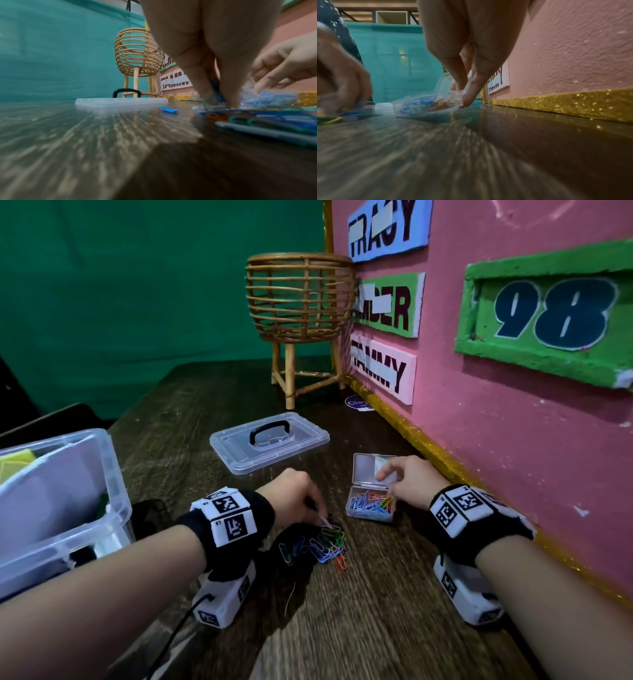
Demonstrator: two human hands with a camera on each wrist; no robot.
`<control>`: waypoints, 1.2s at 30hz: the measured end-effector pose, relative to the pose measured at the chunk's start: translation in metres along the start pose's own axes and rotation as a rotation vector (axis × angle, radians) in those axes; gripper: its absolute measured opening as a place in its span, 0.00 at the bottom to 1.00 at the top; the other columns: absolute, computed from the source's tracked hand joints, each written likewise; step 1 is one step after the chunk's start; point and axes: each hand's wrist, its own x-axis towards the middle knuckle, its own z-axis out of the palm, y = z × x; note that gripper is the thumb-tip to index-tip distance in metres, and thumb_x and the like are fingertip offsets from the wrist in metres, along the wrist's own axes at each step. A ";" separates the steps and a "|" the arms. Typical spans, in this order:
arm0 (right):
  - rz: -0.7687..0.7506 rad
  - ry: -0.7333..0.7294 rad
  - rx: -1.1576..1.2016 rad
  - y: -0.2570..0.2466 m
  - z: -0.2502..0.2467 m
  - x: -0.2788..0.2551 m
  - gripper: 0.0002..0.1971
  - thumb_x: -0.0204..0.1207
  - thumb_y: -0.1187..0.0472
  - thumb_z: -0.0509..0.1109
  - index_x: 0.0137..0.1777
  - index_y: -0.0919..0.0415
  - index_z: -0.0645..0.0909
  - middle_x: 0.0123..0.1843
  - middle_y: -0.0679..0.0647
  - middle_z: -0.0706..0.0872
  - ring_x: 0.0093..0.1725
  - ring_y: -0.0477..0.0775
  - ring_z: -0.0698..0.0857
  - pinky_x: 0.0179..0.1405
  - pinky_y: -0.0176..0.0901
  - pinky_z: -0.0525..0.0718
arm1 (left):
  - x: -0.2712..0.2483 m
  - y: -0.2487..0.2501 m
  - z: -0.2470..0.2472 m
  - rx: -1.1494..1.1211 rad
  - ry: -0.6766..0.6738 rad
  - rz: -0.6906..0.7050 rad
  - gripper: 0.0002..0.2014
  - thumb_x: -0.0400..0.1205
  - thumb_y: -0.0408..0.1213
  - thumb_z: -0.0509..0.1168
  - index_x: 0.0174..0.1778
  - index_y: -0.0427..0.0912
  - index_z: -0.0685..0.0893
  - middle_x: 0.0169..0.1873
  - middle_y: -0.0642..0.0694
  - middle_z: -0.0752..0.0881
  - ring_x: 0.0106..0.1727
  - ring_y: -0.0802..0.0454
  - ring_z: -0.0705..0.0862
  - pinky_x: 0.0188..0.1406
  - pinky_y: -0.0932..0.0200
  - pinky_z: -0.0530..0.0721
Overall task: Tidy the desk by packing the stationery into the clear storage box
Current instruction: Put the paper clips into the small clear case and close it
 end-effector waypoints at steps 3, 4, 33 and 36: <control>-0.031 -0.050 0.053 -0.001 0.002 0.001 0.20 0.70 0.74 0.68 0.32 0.44 0.78 0.33 0.44 0.75 0.43 0.52 0.79 0.41 0.39 0.82 | 0.006 0.005 -0.002 -0.094 0.174 0.016 0.07 0.73 0.34 0.73 0.46 0.43 0.92 0.47 0.47 0.91 0.49 0.54 0.86 0.48 0.72 0.76; -0.038 -0.073 0.065 -0.001 0.002 0.001 0.19 0.70 0.74 0.69 0.34 0.45 0.79 0.33 0.46 0.76 0.43 0.53 0.81 0.48 0.46 0.86 | 0.009 0.007 -0.002 -0.113 0.238 0.043 0.07 0.73 0.34 0.73 0.46 0.42 0.92 0.47 0.46 0.90 0.49 0.54 0.86 0.48 0.74 0.75; -0.076 -0.044 0.131 -0.001 0.004 0.005 0.20 0.69 0.73 0.71 0.34 0.42 0.79 0.35 0.45 0.75 0.38 0.49 0.80 0.49 0.45 0.84 | 0.034 0.022 0.009 0.003 0.232 0.052 0.11 0.80 0.36 0.66 0.57 0.44 0.86 0.56 0.45 0.86 0.59 0.49 0.82 0.56 0.65 0.74; -0.078 -0.038 0.131 0.000 0.004 0.004 0.20 0.68 0.73 0.70 0.35 0.42 0.79 0.34 0.48 0.78 0.39 0.53 0.82 0.51 0.49 0.86 | 0.033 0.022 0.010 0.013 0.165 0.114 0.11 0.80 0.35 0.65 0.56 0.43 0.88 0.58 0.45 0.85 0.59 0.50 0.82 0.57 0.67 0.72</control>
